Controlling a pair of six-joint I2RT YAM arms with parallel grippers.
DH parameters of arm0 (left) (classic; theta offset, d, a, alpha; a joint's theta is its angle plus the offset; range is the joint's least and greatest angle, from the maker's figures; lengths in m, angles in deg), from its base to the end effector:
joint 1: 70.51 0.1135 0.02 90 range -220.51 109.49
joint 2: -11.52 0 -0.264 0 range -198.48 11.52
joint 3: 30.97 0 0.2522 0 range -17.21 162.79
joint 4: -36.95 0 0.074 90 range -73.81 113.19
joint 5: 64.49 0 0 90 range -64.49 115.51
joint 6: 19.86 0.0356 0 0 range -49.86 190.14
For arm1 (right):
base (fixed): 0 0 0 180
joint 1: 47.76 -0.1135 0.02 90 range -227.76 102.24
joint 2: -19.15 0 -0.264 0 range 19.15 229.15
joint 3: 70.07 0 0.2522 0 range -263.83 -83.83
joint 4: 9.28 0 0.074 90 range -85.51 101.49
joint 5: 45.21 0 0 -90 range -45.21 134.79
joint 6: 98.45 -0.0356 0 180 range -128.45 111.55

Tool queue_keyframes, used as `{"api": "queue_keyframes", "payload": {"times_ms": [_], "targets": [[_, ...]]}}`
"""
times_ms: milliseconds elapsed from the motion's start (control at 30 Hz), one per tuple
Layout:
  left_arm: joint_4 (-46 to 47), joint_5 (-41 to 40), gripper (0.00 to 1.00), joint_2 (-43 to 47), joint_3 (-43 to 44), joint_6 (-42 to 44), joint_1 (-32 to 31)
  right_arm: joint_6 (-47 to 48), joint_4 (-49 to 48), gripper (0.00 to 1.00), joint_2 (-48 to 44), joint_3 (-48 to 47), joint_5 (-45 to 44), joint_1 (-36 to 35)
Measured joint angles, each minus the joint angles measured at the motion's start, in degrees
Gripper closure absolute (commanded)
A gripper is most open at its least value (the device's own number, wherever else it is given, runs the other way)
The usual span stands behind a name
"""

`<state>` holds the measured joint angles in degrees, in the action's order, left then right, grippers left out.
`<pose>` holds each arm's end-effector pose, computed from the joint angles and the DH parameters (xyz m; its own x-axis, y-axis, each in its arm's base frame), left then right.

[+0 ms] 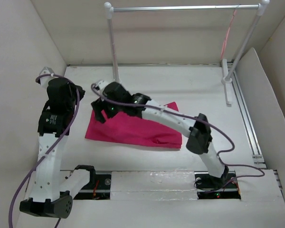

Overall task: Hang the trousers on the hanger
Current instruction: Fold the trousers at the center of the board.

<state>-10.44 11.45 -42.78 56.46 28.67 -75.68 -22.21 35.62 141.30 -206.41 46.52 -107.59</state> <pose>0.1824 -0.0078 0.4390 -0.0864 -0.6372 -0.7658 -0.2727 0.7545 -0.5970 0.2500 0.4321 0.3429 -0.4579 -0.3147 -0.8314 -0.7910 0.5711 0.2195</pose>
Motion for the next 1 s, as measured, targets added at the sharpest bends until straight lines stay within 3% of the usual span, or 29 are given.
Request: {"api": "queue_keyframes", "payload": {"times_ms": [100,167,233,333,433,533,733,1000], "targets": [[0.3,-0.9,0.85,-0.1,1.2,0.5,0.0,0.2,1.8,0.19,4.6,0.7,3.7,-2.6],[1.8,-0.2,0.83,0.8,-0.9,0.7,0.0,0.8,1.9,0.31,2.2,7.7,4.6,-2.6],[2.9,2.1,0.82,0.9,-4.1,1.0,0.0,0.7,0.9,0.64,-4.6,19.4,5.2,-1.1],[8.6,7.8,0.82,-0.8,-12.0,0.9,-0.5,0.5,-2.8,1.00,-19.1,37.3,6.1,4.6],[13.0,12.6,0.82,-6.9,-19.8,0.5,-3.0,-0.1,-5.9,1.00,-33.0,50.4,6.1,13.0],[17.3,16.4,0.83,-16.5,-26.1,0.5,-4.3,0.0,-8.4,1.00,-40.4,59.3,4.8,18.3],[19.0,18.1,0.84,-23.6,-32.0,0.6,1.2,-0.4,-10.5,1.00,-45.4,77.4,4.9,22.3],[20.2,16.9,0.87,-23.6,-34.8,0.9,12.2,-3.0,-13.4,1.00,-49.6,87.4,4.3,25.2]]}}
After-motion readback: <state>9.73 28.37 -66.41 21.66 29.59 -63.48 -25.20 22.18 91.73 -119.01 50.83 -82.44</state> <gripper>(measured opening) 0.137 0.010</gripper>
